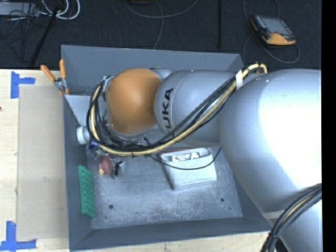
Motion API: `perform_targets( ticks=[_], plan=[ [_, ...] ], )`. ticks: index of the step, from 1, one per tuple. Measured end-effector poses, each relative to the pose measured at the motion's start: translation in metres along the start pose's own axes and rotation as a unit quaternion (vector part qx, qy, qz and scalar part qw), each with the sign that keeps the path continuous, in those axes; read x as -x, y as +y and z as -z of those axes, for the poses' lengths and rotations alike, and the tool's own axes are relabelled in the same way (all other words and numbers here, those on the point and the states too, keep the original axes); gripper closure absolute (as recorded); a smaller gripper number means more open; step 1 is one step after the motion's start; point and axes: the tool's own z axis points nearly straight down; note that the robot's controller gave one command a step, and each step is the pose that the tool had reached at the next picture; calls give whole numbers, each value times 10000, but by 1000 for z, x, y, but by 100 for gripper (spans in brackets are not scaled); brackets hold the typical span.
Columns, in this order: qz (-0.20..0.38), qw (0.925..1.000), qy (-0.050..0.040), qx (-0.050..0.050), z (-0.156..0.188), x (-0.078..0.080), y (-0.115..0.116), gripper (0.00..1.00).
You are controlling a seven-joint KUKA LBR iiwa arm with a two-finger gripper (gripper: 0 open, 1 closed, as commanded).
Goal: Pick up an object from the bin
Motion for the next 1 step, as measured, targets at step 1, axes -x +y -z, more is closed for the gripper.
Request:
perform_targets(
  ticks=[1],
  plan=[
    [171, 9998, -43, -25, 182, -20, 6, 100]
  ],
)
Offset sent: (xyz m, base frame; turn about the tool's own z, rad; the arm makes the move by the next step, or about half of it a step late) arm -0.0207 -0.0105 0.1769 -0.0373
